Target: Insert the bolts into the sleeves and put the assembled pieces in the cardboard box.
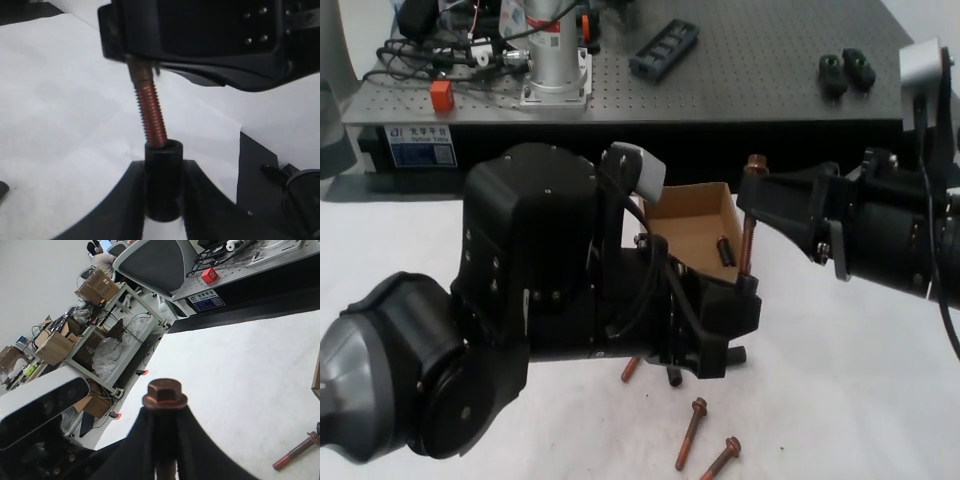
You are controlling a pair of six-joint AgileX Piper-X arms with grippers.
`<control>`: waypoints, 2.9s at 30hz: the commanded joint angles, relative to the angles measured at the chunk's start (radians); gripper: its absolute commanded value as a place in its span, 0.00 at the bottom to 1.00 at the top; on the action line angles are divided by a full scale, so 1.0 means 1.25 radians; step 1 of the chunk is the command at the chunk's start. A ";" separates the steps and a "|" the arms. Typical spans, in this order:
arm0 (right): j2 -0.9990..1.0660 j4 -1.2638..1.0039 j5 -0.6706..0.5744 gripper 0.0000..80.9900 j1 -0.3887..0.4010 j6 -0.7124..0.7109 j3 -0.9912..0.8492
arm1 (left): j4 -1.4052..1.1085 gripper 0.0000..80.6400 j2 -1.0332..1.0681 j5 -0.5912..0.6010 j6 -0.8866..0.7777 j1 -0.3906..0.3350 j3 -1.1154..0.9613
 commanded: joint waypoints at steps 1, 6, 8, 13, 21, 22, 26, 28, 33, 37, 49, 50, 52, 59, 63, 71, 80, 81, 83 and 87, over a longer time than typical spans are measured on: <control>0.002 0.011 -0.011 0.01 0.010 -0.003 -0.003 | -0.032 0.01 -0.009 -0.009 -0.008 0.001 -0.010; 0.002 0.033 0.001 0.01 0.011 -0.023 -0.003 | -0.034 0.01 -0.009 -0.053 -0.025 0.001 -0.010; 0.002 0.033 0.018 0.01 0.011 -0.027 -0.003 | -0.034 0.01 -0.009 -0.048 -0.022 0.001 -0.010; 0.002 0.027 0.033 0.01 0.011 -0.037 -0.003 | -0.036 0.01 -0.009 -0.028 -0.012 0.001 -0.010; 0.002 0.029 0.029 0.01 0.011 -0.038 -0.003 | -0.036 0.01 -0.009 -0.046 0.004 0.001 -0.010; 0.002 0.033 0.026 0.01 0.011 -0.042 -0.003 | -0.038 0.01 -0.009 -0.061 0.004 0.001 -0.010; 0.002 0.068 -0.020 0.13 0.011 -0.081 -0.003 | -0.064 0.01 -0.009 -0.090 0.004 0.001 -0.010; 0.002 0.068 -0.046 0.38 0.011 -0.092 -0.003 | -0.078 0.01 -0.009 -0.102 0.024 0.001 -0.010; -0.026 0.078 -0.038 0.54 -0.018 -0.087 -0.003 | -0.087 0.01 0.001 -0.213 0.090 0.004 -0.014; -0.104 0.177 -0.022 0.50 -0.101 -0.091 -0.003 | -0.094 0.01 0.088 -0.327 0.028 0.046 -0.092; -0.156 0.574 0.265 0.50 -0.197 -0.279 -0.003 | 0.442 0.01 0.617 -0.328 -0.054 0.117 -0.810; -0.150 0.581 0.267 0.50 -0.196 -0.279 -0.003 | 0.491 0.01 0.662 -0.329 -0.049 0.117 -0.874; -0.138 0.583 0.267 0.50 -0.196 -0.279 -0.003 | 0.561 0.01 0.734 -0.327 -0.049 0.117 -0.979; -0.071 0.584 0.267 0.50 -0.196 -0.279 -0.003 | 0.718 0.06 0.887 -0.308 -0.044 0.117 -1.184; -0.028 0.578 0.267 0.50 -0.196 -0.310 -0.003 | 0.720 0.30 0.896 -0.310 -0.049 0.117 -1.184; 0.127 0.570 0.266 0.50 -0.187 -0.570 -0.072 | 0.788 0.44 0.837 -0.272 -0.059 0.126 -1.184; 0.420 0.651 0.336 0.48 -0.068 -0.770 -0.326 | 1.027 0.42 0.661 -0.614 0.102 0.185 -1.097; 0.457 0.670 0.338 0.46 -0.055 -0.796 -0.359 | 1.027 0.38 0.639 -0.615 0.102 0.194 -1.060; 0.519 0.706 0.338 0.41 -0.037 -0.843 -0.415 | 1.018 0.32 0.595 -0.615 0.102 0.208 -0.986; 0.634 0.746 0.341 0.40 -0.013 -0.874 -0.516 | 0.953 0.26 0.493 -0.615 0.109 0.227 -0.800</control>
